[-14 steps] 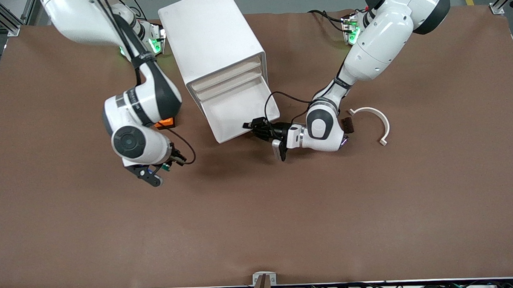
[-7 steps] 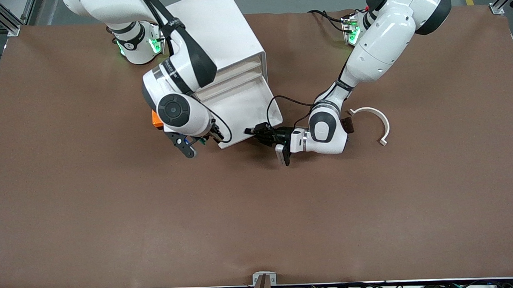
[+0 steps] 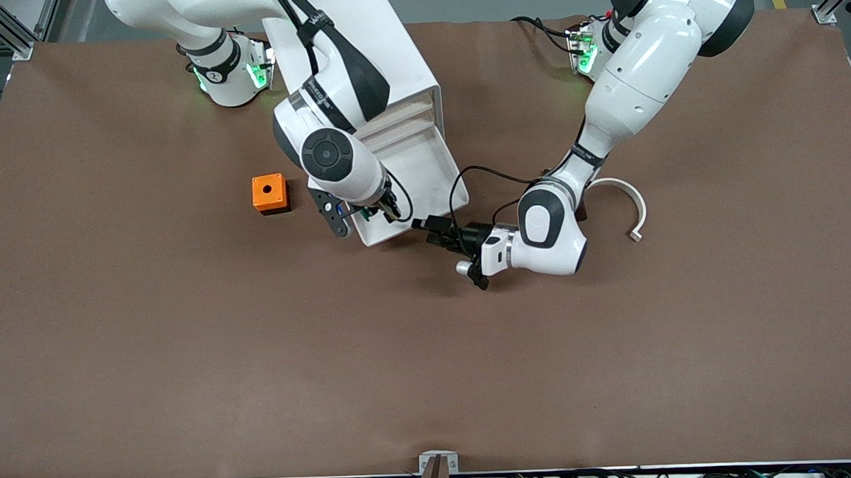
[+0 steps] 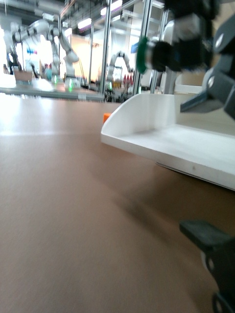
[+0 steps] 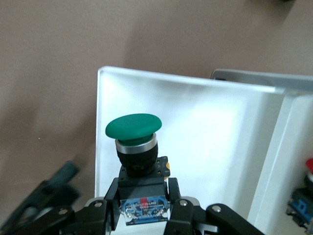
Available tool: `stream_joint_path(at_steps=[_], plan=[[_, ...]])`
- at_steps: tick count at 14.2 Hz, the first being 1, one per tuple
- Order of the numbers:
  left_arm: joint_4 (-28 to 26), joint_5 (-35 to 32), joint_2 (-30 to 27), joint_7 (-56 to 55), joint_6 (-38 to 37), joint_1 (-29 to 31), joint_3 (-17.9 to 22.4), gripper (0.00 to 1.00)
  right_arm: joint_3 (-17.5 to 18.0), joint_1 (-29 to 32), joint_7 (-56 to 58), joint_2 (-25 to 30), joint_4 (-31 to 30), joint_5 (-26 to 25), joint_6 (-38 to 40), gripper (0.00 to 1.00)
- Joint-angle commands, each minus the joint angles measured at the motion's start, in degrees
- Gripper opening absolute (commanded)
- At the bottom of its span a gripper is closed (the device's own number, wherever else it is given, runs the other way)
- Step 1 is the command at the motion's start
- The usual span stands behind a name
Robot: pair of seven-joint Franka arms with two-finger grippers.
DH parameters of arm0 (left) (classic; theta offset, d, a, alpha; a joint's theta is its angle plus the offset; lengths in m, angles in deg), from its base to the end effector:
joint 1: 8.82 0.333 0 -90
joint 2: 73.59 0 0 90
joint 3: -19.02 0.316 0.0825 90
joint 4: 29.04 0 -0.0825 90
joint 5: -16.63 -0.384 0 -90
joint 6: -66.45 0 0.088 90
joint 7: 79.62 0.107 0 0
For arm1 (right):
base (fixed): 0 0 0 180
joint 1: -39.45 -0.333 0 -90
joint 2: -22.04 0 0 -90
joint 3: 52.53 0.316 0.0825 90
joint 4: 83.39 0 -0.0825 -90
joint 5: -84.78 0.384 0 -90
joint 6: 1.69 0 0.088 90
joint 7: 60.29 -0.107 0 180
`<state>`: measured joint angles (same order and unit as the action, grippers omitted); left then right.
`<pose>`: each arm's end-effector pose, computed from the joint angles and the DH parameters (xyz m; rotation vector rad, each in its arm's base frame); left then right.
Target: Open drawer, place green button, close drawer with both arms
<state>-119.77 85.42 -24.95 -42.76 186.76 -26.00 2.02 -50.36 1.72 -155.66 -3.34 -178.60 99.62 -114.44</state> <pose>0.5567 -0.3997 0.1616 1.9652 -0.2984 -0.3048 0.4945 0.4317 0.3430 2.6350 -1.5935 -0.4358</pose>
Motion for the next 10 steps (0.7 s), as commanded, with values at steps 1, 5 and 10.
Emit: stream_joint_path(at_steps=[1, 5, 10], plan=[[3.0, -11.6, -1.4, -10.7, 0.4, 1.6, 0.0, 1.0, -0.4, -1.5, -2.5, 2.0, -4.9, 3.5, -4.8, 0.24], [6.5, -29.6, -2.1, -20.9, -3.4, 4.4, 0.0, 1.0, -0.4, -3.9, -4.8, 1.7, -8.8, 4.9, -12.5, 0.24], [8.0, -40.4, -2.4, -32.4, -5.8, 6.2, 0.0, 1.0, -0.5, -5.2, -5.4, 1.4, -10.3, 4.9, -12.8, 0.24]])
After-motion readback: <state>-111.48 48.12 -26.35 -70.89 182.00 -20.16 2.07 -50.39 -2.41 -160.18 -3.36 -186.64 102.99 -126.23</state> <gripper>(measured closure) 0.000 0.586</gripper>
